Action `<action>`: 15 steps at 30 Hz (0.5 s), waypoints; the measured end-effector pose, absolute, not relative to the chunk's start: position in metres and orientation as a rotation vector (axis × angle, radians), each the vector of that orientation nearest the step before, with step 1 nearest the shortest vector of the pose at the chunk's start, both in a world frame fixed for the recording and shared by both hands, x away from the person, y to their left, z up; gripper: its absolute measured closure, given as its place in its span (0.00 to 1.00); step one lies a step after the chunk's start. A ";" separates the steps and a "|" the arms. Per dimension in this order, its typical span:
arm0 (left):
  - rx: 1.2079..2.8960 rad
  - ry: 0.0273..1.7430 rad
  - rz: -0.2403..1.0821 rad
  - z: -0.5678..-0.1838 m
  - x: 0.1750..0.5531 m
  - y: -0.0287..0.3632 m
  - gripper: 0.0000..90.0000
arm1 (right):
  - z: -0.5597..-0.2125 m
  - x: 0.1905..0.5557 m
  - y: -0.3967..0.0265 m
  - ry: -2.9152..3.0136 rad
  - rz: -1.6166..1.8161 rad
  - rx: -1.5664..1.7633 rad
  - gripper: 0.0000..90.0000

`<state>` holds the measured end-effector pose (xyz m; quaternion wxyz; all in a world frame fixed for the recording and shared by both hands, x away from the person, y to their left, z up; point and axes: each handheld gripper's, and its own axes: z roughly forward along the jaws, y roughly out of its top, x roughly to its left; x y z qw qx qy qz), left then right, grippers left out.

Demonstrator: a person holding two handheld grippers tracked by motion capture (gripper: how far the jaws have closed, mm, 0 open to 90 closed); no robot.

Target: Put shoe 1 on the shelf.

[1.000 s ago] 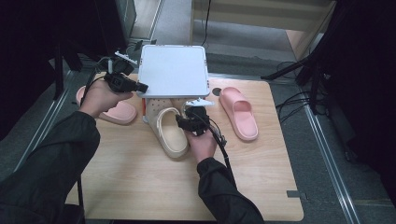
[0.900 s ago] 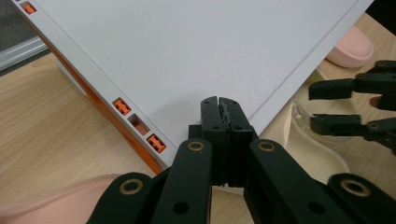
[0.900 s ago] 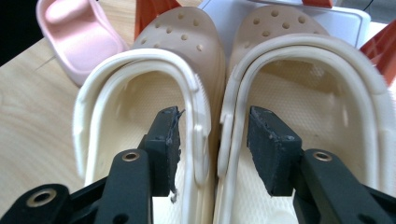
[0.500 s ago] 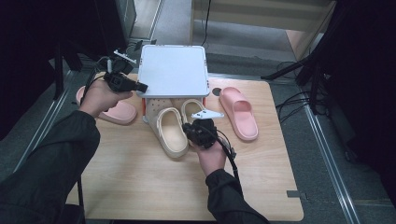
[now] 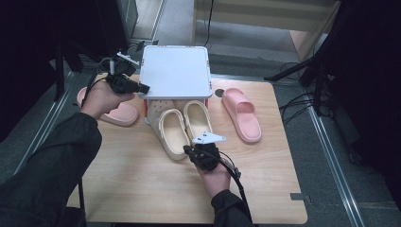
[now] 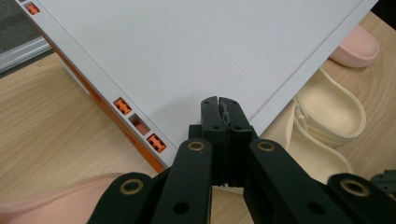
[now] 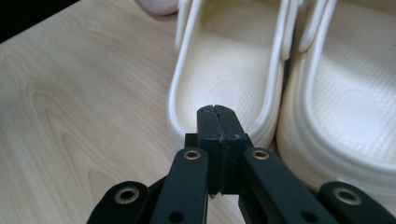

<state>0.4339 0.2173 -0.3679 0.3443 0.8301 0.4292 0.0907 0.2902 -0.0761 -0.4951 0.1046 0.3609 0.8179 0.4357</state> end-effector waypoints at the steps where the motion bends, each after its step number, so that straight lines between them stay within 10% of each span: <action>1: 2.159 1.112 0.237 -0.368 0.434 0.217 1.00 | -0.496 0.288 -0.077 2.418 1.281 1.051 1.00; 15: 2.163 1.112 0.242 -0.368 0.433 0.215 1.00 | -0.522 0.287 -0.071 2.562 1.143 0.972 1.00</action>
